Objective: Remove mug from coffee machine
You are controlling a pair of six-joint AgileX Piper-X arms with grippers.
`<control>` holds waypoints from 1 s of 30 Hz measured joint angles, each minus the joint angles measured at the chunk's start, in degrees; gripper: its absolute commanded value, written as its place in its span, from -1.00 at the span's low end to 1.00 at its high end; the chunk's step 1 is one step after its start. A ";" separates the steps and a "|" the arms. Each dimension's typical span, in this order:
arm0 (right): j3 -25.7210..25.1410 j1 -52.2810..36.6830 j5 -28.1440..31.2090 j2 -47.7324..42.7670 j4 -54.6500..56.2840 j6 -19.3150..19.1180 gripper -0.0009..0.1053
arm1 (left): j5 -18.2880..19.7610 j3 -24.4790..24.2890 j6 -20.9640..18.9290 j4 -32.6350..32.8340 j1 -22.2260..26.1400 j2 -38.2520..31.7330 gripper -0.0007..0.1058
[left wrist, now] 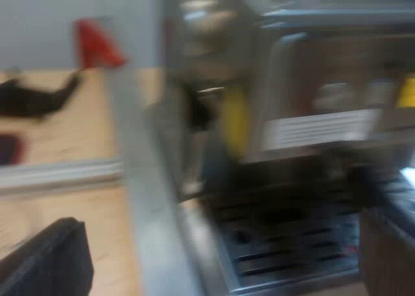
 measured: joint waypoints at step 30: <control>0.00 -28.15 -8.19 -24.95 -0.47 -12.18 0.31 | -4.64 -0.14 7.47 6.85 3.04 -7.49 0.62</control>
